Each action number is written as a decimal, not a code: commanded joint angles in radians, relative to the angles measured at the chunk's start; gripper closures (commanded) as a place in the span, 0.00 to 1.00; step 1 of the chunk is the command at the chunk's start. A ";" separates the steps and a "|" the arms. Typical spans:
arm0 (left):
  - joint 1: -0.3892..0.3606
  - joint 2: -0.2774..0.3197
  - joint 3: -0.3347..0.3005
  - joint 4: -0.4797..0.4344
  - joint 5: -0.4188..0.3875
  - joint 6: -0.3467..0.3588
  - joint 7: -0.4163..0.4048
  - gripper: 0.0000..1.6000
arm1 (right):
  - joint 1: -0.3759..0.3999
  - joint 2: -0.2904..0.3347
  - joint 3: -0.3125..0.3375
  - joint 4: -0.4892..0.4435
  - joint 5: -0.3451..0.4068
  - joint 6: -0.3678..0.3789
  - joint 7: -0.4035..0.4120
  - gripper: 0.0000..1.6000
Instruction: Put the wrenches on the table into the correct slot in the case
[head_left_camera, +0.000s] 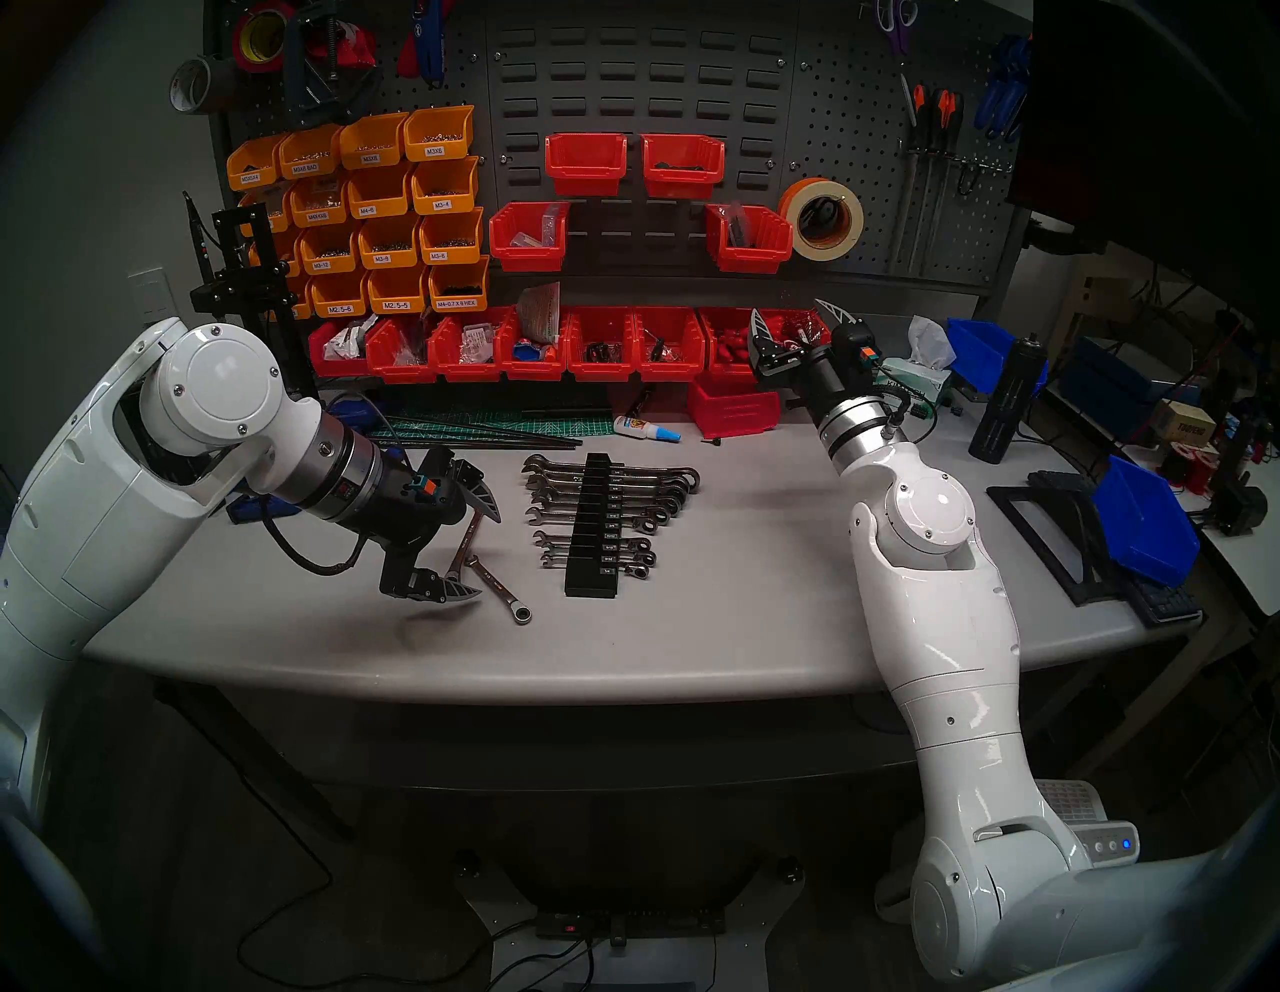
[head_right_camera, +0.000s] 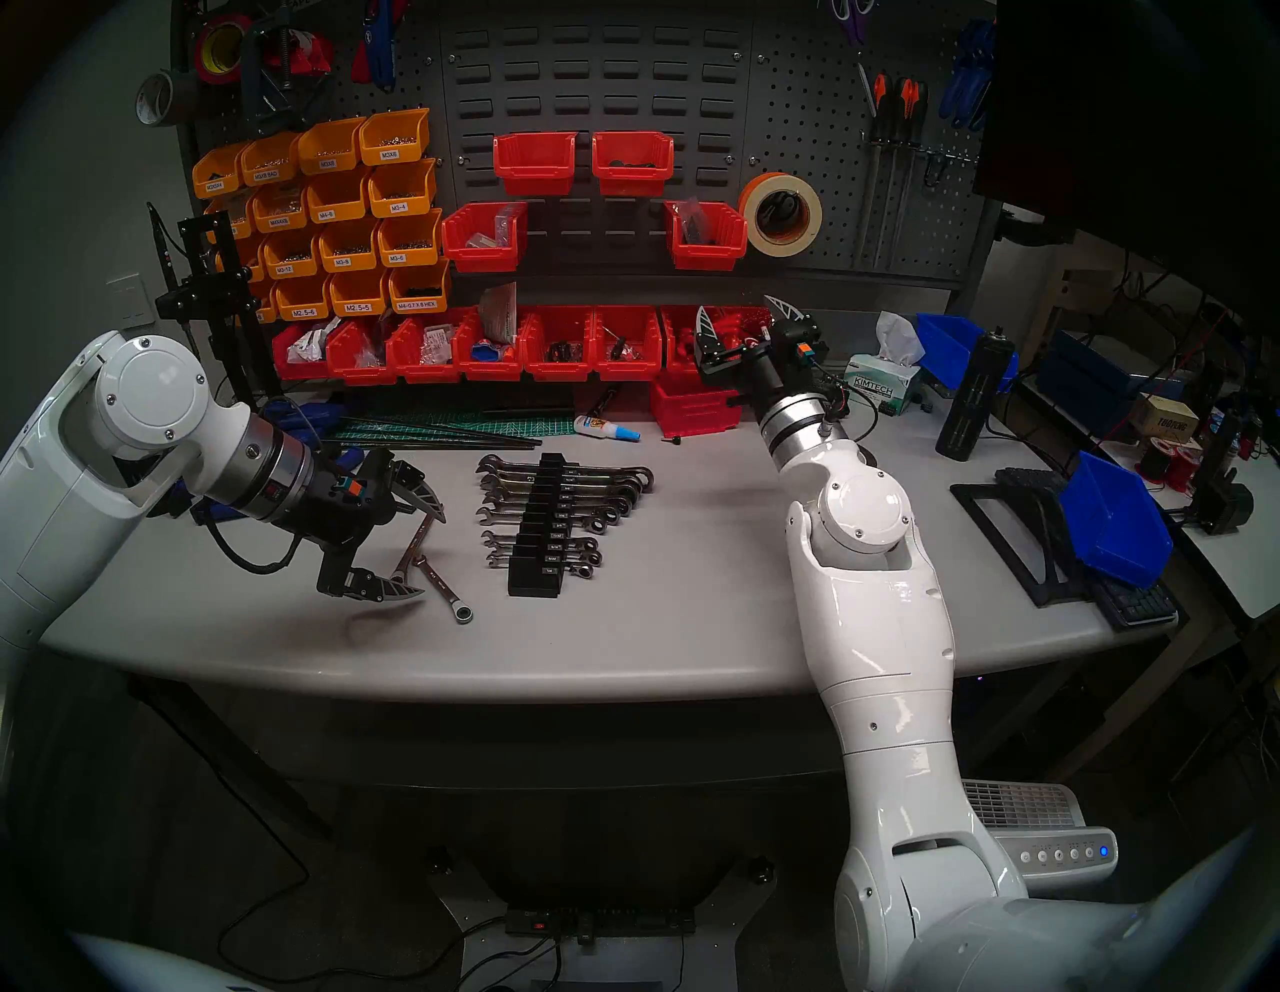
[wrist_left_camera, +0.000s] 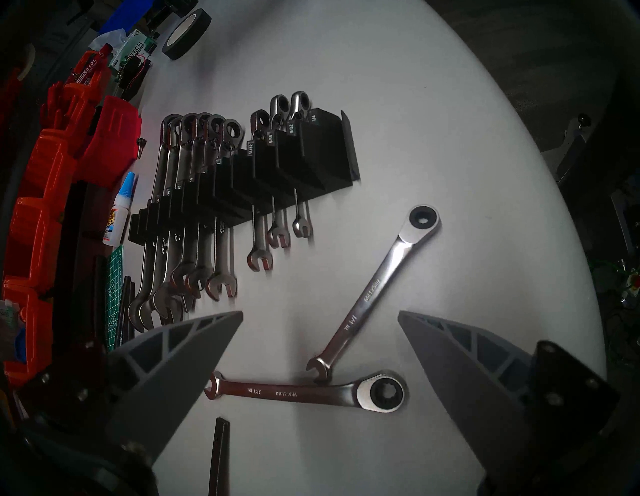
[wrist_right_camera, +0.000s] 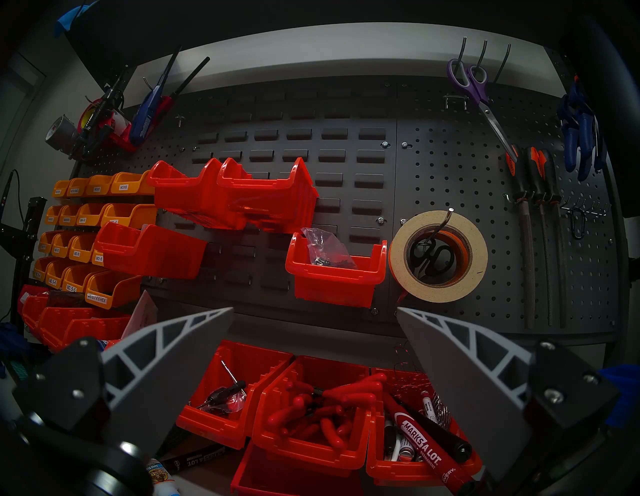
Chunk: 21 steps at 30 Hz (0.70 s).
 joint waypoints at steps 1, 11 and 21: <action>-0.045 -0.012 0.014 -0.011 0.032 -0.001 -0.008 0.09 | 0.029 -0.001 -0.002 -0.033 0.000 -0.005 0.001 0.00; -0.057 -0.007 0.029 -0.008 0.059 0.014 -0.045 0.25 | 0.029 -0.001 -0.002 -0.033 0.000 -0.006 0.001 0.00; -0.082 -0.030 0.057 -0.018 0.103 0.025 -0.075 0.24 | 0.029 -0.001 -0.002 -0.033 0.000 -0.006 0.001 0.00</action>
